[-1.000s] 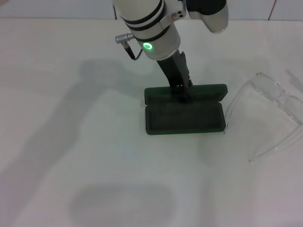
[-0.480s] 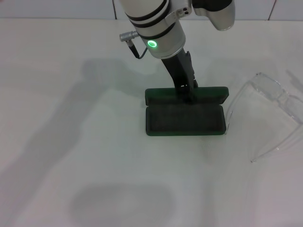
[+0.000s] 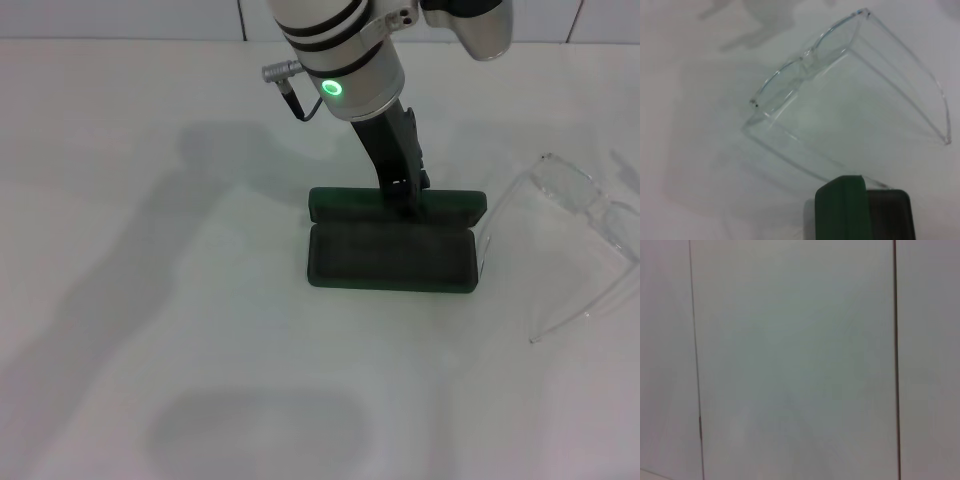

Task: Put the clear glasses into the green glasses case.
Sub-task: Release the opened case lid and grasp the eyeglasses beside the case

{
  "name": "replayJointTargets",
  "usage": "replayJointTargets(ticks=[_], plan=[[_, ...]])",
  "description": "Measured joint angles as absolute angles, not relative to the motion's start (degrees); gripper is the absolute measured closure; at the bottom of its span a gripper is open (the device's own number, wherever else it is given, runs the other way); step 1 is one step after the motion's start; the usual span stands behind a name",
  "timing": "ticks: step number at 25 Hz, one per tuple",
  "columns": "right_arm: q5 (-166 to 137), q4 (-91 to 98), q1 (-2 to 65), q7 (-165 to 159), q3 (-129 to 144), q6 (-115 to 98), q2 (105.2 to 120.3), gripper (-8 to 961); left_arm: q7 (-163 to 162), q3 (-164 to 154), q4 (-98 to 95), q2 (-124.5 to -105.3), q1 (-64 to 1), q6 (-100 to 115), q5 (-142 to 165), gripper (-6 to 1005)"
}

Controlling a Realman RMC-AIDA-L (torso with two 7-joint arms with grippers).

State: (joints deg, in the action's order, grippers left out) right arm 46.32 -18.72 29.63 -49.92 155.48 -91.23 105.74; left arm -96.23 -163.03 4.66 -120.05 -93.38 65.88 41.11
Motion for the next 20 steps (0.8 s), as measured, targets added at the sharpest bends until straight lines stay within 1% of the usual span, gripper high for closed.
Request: replayJointTargets(ticks=[16,20], plan=[[46.32,-18.72,29.38,-49.39,155.48,-92.09,106.01,341,-96.1,-163.04,7.15,-120.05,-95.78,66.51,40.59,628],[46.3,-18.8,29.33,-49.39,155.63,-92.45,106.19,341,-94.61,-163.04,12.89,-120.06,-96.77,66.9,36.04,631]])
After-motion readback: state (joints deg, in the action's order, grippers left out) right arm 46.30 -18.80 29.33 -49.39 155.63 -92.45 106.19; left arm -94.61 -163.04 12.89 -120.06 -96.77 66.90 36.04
